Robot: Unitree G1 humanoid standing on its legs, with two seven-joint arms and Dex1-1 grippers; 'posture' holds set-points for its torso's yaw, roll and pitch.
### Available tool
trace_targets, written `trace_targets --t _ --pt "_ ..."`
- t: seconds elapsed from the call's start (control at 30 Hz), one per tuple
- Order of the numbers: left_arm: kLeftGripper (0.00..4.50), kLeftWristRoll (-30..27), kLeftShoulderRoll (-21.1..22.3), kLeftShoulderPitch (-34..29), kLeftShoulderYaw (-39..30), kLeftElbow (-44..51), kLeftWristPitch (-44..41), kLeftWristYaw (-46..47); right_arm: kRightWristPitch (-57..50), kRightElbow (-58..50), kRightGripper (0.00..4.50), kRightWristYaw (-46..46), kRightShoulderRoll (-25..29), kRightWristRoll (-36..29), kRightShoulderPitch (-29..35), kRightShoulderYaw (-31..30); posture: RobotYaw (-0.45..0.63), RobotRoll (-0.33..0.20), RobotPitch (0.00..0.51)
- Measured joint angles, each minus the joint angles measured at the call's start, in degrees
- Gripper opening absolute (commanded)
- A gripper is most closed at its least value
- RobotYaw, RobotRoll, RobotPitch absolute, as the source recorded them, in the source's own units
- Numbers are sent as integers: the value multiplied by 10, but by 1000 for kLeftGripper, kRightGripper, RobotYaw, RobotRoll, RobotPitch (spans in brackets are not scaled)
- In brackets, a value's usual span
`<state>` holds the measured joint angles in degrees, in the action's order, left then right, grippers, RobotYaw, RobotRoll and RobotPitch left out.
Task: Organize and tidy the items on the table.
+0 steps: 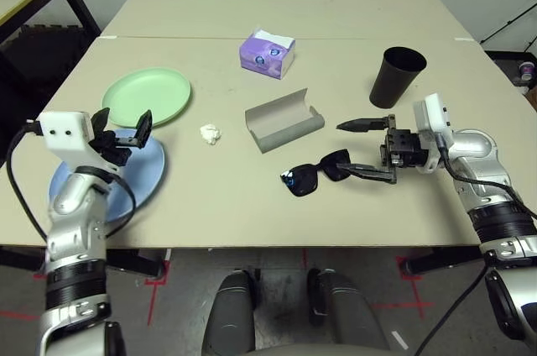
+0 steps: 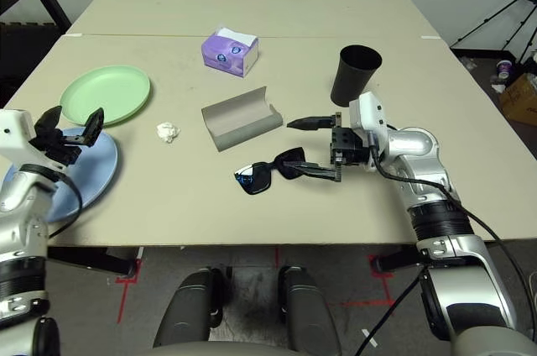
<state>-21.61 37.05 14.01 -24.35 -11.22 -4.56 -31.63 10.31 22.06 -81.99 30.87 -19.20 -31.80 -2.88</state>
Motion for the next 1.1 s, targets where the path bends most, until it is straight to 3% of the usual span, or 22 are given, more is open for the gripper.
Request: trace_targets --t 0.27,0.53,0.7,0.87,1.1 --pt "4500 -63 96 -39 -7 36 -93 -125 -52 -47 4475 39 -11 -18 12 1 54 0 148" --pt "4500 -55 154 -54 -18 -36 -115 -185 -79 -92 4475 46 -10 -26 37 0 42 0 157" --pt "4500 -37 170 -23 -56 -118 -92 -135 -88 -112 4475 51 -8 -28 53 -1 35 0 159" --pt "4500 -28 169 -17 -73 -142 -97 -73 -92 -123 4475 54 -7 -28 59 -1 33 0 161" --pt "4500 -29 155 -70 -77 -126 -157 -65 -93 -130 4475 57 -6 -29 63 -1 33 0 166"
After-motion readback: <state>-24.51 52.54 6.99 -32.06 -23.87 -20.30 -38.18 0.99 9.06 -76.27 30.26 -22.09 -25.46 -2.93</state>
